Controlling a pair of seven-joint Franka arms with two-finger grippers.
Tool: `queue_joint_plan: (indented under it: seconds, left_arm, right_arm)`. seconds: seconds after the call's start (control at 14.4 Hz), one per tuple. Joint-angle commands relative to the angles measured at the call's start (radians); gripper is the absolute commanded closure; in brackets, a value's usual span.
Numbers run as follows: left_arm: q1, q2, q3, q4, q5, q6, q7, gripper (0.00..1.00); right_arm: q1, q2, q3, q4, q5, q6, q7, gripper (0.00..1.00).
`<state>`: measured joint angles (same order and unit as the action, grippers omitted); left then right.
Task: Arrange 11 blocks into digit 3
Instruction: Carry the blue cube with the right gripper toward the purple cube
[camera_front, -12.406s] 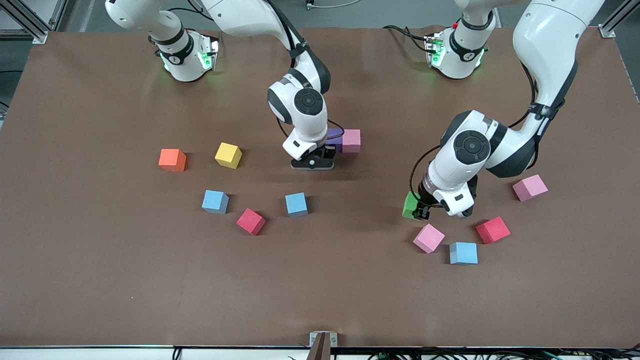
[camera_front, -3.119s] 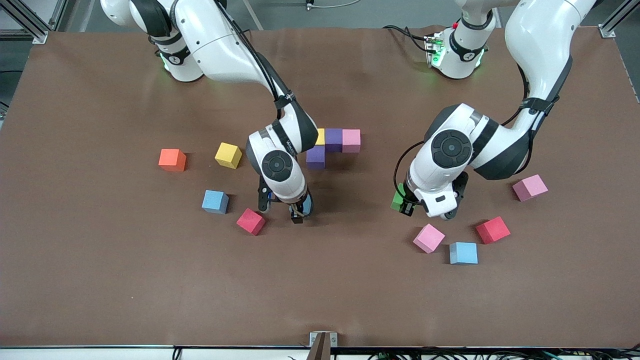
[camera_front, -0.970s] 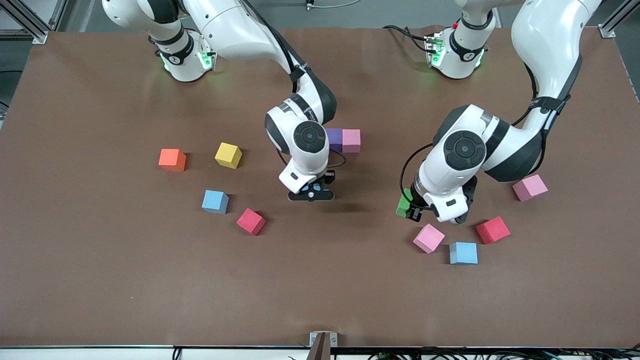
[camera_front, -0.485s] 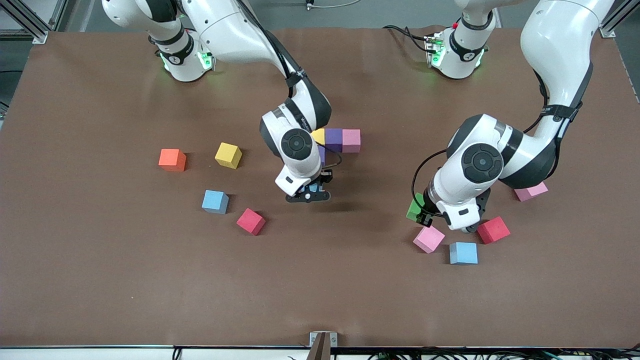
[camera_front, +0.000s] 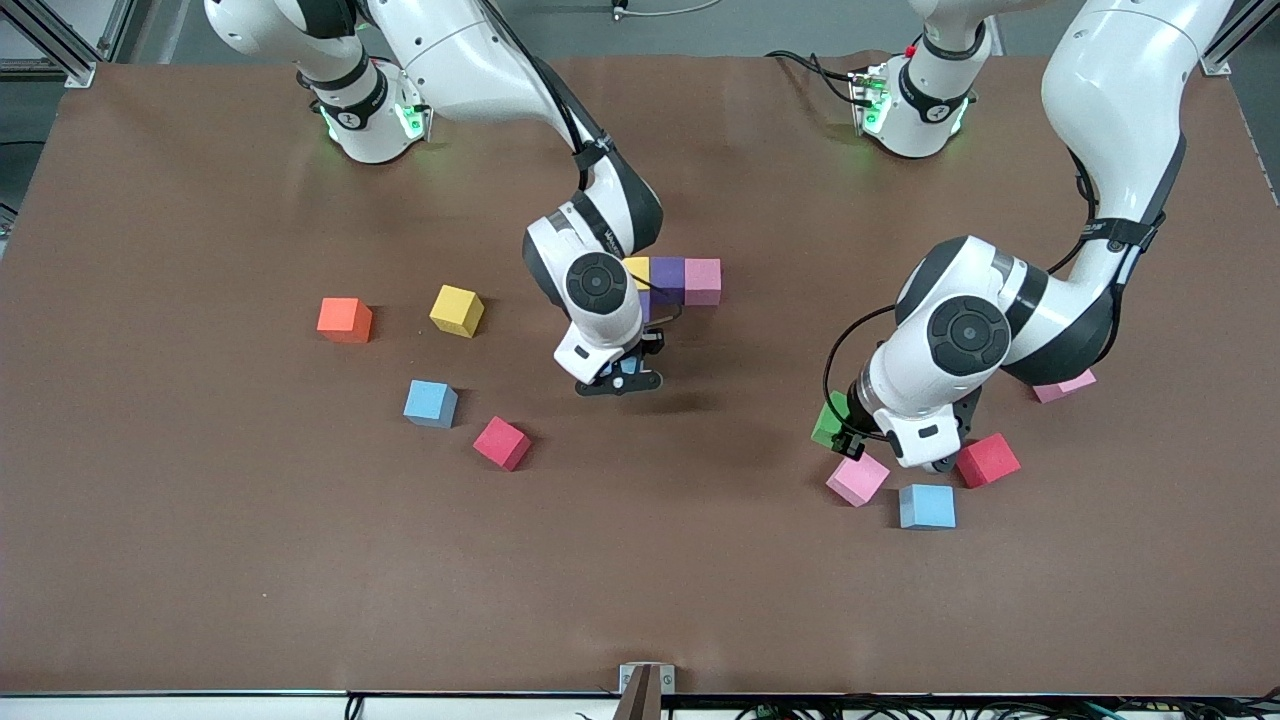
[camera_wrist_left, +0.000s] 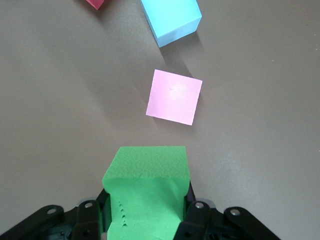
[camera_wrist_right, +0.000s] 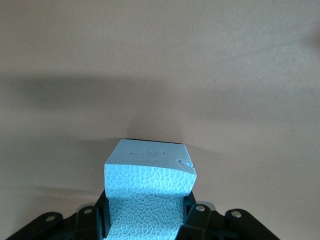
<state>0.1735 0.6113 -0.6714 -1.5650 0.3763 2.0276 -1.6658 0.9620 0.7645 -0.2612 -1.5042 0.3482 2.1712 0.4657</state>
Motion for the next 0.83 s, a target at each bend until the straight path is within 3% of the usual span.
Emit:
queue_joint_plan:
  seconds: [0.0,0.76]
  left_arm:
    - [-0.003,0.016,0.004,0.031,0.013,-0.021,0.018,0.85]
    - [-0.014,0.016,0.006,0.028,0.004,-0.021,0.001,0.85]
  right_arm:
    - [0.021,-0.071,-0.004,-0.106,0.025,0.057,-0.015,0.99]
    - [0.072,-0.064,-0.035,-0.108,-0.029,0.081,0.067,0.99]
